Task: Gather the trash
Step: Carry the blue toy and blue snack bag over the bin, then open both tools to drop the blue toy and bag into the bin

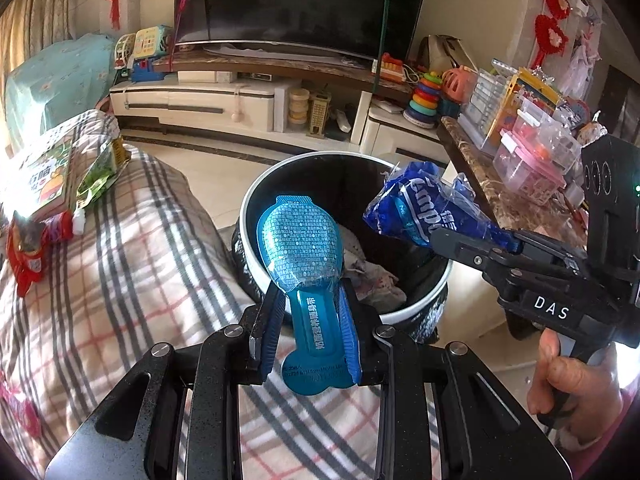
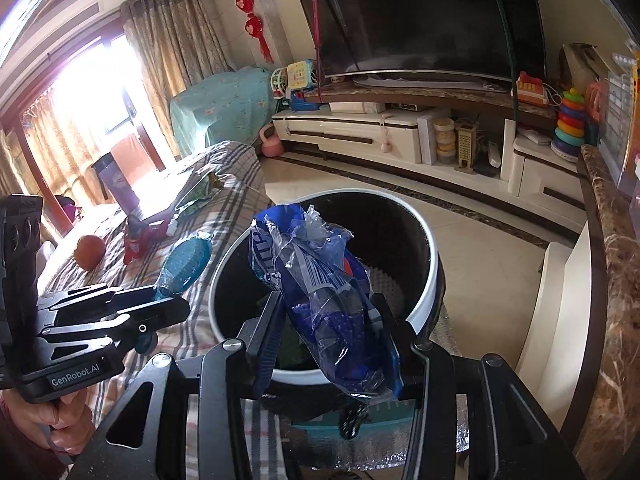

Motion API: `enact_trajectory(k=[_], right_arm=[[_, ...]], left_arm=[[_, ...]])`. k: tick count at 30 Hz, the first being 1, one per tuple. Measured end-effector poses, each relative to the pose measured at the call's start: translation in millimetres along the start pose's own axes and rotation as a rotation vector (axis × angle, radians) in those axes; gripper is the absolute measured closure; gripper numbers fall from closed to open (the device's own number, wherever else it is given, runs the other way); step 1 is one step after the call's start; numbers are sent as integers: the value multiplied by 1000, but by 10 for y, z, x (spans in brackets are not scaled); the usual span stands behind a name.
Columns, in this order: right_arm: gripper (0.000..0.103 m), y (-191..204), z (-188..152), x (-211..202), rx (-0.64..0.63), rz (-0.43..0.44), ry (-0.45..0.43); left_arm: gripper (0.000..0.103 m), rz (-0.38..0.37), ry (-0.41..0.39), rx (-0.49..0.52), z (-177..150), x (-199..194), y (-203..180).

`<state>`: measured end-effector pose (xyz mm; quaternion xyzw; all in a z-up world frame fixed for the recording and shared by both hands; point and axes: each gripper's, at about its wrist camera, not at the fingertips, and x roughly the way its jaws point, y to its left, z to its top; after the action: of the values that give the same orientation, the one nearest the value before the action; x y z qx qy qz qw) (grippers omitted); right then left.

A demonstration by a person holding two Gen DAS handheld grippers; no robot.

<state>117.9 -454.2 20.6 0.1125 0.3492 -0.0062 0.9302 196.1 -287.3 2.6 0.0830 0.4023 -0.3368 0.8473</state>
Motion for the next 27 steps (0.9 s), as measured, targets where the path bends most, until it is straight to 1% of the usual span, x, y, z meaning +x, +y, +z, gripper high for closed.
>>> enact_trajectory(k=[13, 24, 27], right_arm=[[59, -149, 112, 227, 15, -13, 38], [58, -166, 202, 357, -5, -22, 55], [56, -174, 213, 393, -9, -21, 61]], left_arm=[[78, 0, 31, 0, 132, 256, -17], [78, -6, 51, -9, 193, 393, 20], [77, -8, 56, -9, 204, 412, 11]])
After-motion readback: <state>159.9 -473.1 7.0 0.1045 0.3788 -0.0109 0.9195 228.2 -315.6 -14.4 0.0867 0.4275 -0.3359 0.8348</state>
